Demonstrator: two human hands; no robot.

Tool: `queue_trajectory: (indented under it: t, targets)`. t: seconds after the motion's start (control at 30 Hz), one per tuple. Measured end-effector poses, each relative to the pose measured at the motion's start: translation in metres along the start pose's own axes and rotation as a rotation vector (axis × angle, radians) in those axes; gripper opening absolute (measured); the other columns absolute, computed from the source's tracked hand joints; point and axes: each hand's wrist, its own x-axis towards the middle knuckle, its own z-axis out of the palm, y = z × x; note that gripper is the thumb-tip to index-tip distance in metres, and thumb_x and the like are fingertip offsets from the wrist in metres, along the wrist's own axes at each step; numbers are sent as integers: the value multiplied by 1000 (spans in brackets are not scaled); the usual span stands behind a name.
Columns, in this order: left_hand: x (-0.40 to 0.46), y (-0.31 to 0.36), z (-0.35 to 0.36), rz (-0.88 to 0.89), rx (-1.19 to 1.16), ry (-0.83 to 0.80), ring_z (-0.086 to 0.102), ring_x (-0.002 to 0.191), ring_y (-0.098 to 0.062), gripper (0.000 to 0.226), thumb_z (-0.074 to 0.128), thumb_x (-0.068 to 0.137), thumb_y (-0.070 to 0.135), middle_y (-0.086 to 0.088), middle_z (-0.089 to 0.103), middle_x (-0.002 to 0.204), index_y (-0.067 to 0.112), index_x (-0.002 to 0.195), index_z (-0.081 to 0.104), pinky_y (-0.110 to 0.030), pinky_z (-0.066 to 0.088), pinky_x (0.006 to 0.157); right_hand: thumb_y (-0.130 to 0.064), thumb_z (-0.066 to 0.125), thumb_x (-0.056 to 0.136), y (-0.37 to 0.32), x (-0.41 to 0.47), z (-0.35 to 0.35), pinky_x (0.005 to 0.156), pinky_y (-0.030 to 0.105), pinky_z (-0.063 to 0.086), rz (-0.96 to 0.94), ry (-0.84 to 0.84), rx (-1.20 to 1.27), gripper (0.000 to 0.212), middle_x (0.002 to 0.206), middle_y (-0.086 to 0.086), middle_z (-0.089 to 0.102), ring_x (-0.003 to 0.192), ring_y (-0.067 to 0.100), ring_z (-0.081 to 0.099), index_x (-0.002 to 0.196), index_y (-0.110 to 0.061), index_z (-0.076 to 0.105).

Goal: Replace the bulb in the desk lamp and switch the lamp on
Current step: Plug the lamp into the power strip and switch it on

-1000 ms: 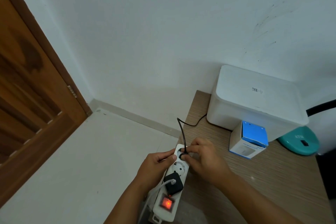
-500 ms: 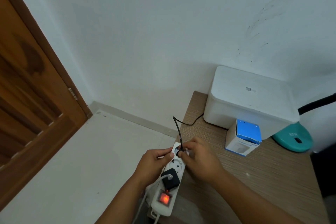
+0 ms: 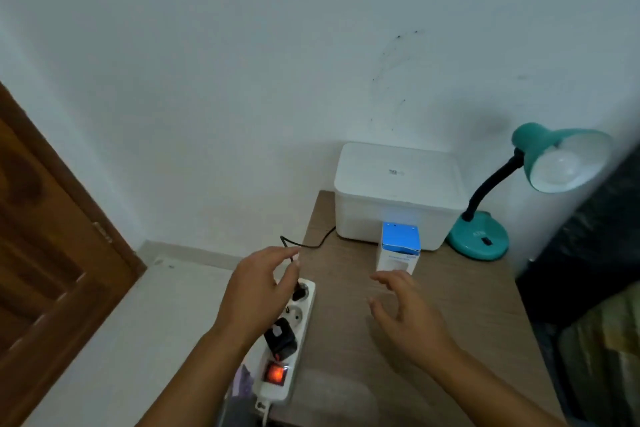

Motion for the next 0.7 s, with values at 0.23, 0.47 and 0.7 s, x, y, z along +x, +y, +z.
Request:
queue_trajectory:
  t: [0.23,0.47,0.7]
  targets:
    - [0,70,60,174,-62,-169,64,108,-4,30,67,95,25,8,72,121,22,124,72,-13,43,97,-34,63,89,49,-28,-47,96,25,44,154,104,-9,44,124,-20,47,115,1,48,132,-37,50]
    - [-13,98,152,162,-56,-415,45,112,13,42,64,93,38,16,62,133,37,135,60,0,29,90,-28,64,90,108,-56,-81,94,14,34,250,130,-26,42,127,-10,52,112,4,50,130,-28,54]
    - [-10,106,214,106,-31,-634,44,137,-4,54,55,95,44,12,48,151,33,147,47,-26,32,117,-31,60,90,159,-67,-85,109,15,20,344,78,-104,54,143,-4,44,133,10,39,140,-25,43]
